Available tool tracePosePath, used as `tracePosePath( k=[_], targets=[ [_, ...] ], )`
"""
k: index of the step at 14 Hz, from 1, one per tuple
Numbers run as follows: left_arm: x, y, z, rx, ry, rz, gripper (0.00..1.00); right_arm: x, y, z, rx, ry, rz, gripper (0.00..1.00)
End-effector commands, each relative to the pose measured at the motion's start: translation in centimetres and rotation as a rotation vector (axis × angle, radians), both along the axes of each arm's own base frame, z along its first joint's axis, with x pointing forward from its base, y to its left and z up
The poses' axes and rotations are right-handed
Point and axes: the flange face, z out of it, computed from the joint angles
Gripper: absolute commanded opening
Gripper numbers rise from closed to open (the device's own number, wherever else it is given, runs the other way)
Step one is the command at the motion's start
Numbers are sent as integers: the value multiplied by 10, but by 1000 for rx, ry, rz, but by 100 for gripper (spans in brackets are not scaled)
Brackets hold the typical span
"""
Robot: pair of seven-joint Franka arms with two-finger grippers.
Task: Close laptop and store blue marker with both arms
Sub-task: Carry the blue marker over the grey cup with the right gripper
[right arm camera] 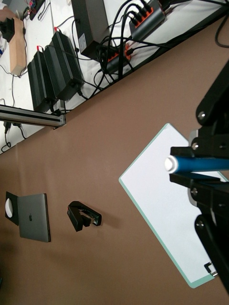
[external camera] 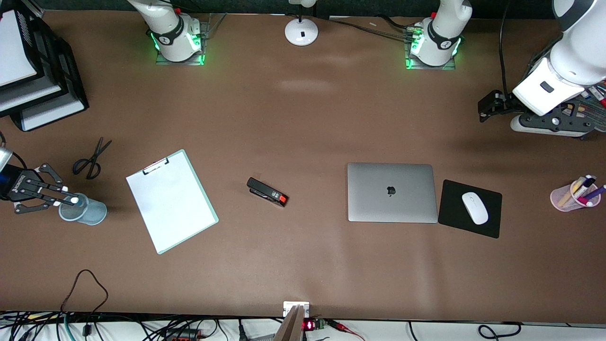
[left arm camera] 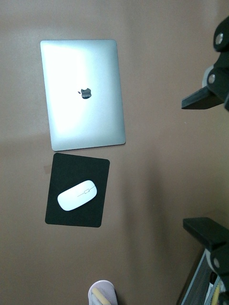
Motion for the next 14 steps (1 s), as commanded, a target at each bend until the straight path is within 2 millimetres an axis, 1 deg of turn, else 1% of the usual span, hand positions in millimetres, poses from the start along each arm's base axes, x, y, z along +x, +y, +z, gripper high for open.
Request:
tracePosePath(
  k=[1, 4, 6, 8, 10, 12, 14],
  targets=[
    [3, -2, 5, -21, 12, 7, 100, 0, -18, -8, 30, -46, 23, 1],
    [3, -3, 6, -21, 12, 4, 100, -4, -32, -30, 30, -51, 32, 1],
    [2, -3, 6, -20, 16, 5, 100, -7, -41, -42, 33, -43, 24, 1],
    [2, -4, 5, -20, 18, 4, 100, -10, -47, -47, 26, -66, 44, 1],
    [1, -4, 5, -19, 22, 4, 100, -13, -57, -62, 19, -97, 71, 1],
    [1, -4, 5, -19, 24, 4, 100, -17, -66, -66, 16, -105, 70, 1],
    [1, -3, 5, -19, 24, 6, 100, -16, -66, -67, 12, -108, 68, 1]
  ],
)
